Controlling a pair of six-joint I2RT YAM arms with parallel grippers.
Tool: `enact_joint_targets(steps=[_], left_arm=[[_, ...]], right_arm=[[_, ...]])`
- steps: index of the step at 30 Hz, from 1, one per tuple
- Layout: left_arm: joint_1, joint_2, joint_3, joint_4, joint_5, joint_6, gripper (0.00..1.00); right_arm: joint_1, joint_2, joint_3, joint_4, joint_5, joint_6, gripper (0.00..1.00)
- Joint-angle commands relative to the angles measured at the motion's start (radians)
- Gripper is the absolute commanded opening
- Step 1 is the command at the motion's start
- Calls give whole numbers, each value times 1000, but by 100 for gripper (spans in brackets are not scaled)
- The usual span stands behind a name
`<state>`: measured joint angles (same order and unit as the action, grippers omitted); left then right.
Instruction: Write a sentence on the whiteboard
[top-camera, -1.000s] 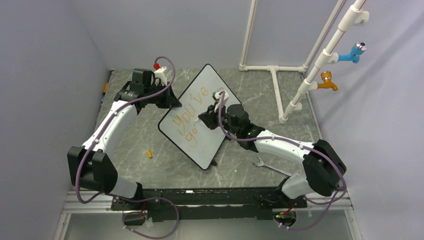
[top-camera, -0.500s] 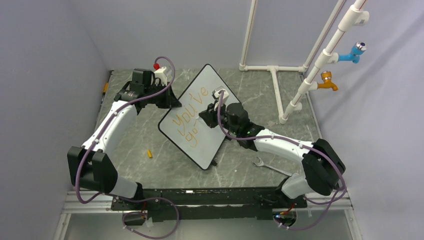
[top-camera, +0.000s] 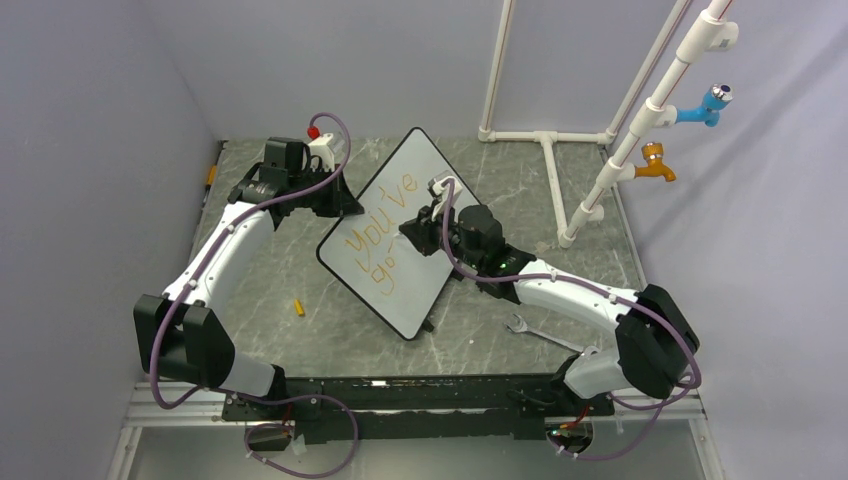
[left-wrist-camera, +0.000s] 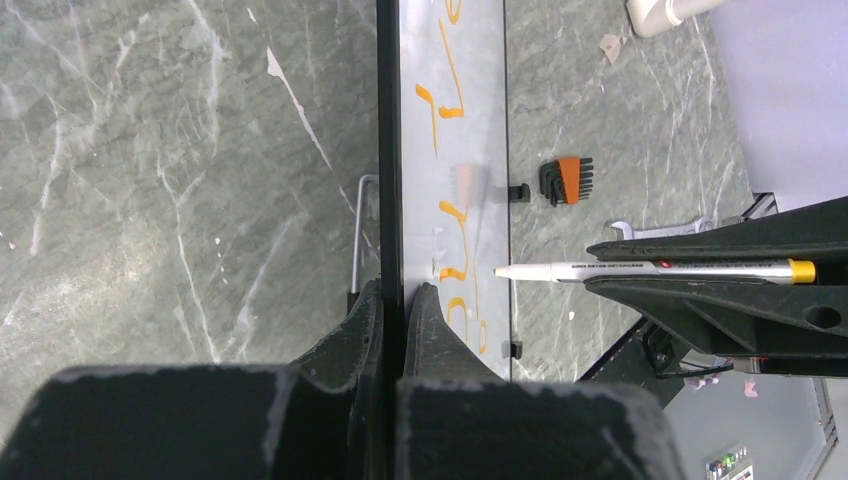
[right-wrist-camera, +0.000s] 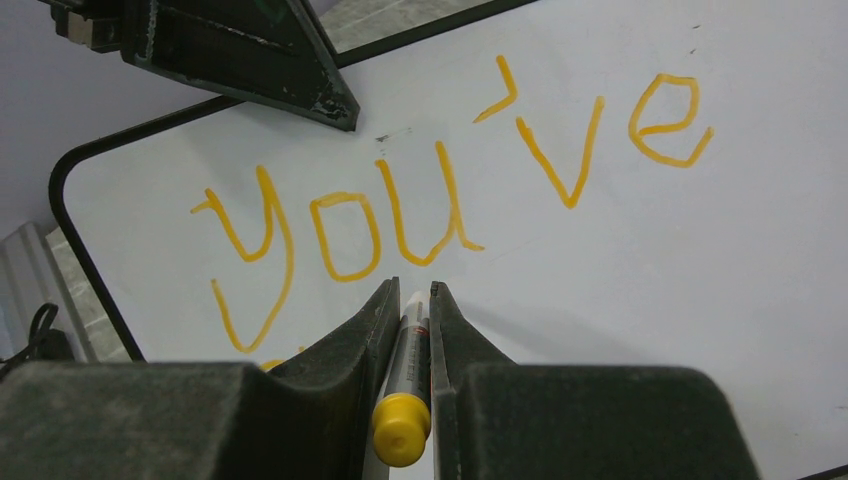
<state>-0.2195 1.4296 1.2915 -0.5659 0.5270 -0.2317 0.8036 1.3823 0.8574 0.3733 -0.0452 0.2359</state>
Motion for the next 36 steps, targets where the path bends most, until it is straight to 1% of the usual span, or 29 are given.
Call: enact_joint_targets(steps=[1, 15, 36], left_arm=[[12, -34, -1, 8, -167, 134, 0], [11, -35, -1, 6, -168, 134, 0], [11, -32, 0, 8, -165, 134, 0]], right_arm=[[0, 1, 54, 23, -32, 11, 0], [2, 49, 89, 35, -67, 26, 0], [3, 65, 19, 40, -68, 37, 0]])
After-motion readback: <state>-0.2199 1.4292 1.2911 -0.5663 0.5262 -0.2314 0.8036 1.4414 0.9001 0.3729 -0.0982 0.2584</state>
